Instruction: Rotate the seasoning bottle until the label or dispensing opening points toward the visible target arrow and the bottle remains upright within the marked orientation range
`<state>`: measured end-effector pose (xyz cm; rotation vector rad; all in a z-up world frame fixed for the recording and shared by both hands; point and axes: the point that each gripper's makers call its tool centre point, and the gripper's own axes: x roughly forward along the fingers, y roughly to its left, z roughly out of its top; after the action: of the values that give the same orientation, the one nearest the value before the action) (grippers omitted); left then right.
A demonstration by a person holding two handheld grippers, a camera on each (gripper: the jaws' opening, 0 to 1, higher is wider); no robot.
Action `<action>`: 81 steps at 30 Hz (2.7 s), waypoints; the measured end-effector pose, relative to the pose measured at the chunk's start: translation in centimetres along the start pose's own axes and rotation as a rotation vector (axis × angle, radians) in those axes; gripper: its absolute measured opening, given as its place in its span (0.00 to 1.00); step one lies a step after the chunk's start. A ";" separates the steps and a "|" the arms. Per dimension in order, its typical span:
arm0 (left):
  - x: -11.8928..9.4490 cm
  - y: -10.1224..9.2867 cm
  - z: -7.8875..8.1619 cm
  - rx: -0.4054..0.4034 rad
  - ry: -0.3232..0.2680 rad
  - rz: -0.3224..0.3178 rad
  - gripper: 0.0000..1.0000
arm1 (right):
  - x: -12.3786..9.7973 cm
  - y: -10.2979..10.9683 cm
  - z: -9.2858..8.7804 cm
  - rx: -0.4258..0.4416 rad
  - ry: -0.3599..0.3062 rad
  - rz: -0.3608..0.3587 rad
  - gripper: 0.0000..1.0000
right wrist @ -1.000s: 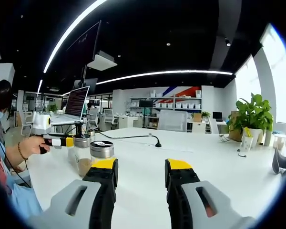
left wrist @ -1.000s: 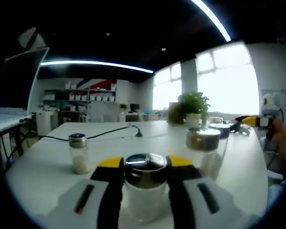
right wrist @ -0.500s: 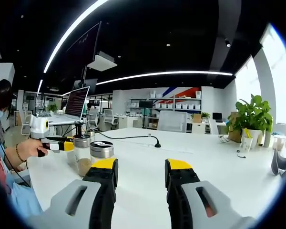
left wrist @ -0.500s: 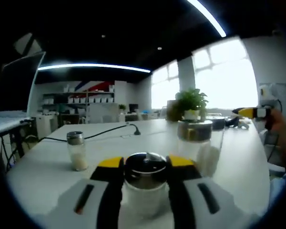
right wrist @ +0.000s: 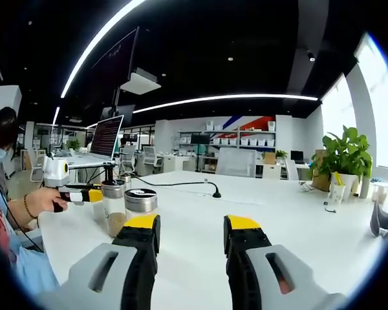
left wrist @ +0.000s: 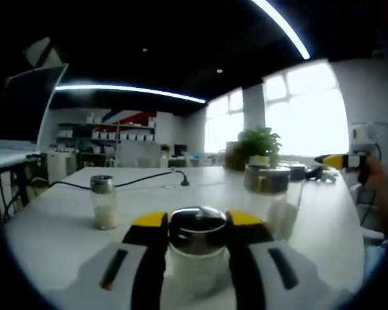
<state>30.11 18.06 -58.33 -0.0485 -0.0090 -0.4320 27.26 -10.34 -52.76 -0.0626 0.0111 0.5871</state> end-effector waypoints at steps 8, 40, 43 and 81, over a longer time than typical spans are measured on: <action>0.1 -0.2 0.1 0.003 0.011 -0.048 0.37 | -0.1 0.1 0.0 0.007 -0.001 0.007 0.39; -0.3 -1.3 -0.1 -0.010 0.091 -0.403 0.37 | 0.0 0.2 -0.3 0.012 0.014 0.021 0.39; -0.3 -1.3 -0.1 -0.019 0.099 -0.431 0.37 | 0.0 0.3 -0.3 0.014 0.013 0.024 0.39; -2.0 -1.0 -0.2 -0.031 0.153 -0.311 0.61 | 0.0 0.0 -0.5 0.019 0.025 0.018 0.43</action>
<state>27.93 18.01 -58.53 -0.0446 0.1428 -0.7461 27.22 -10.34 -53.23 -0.0512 0.0420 0.6037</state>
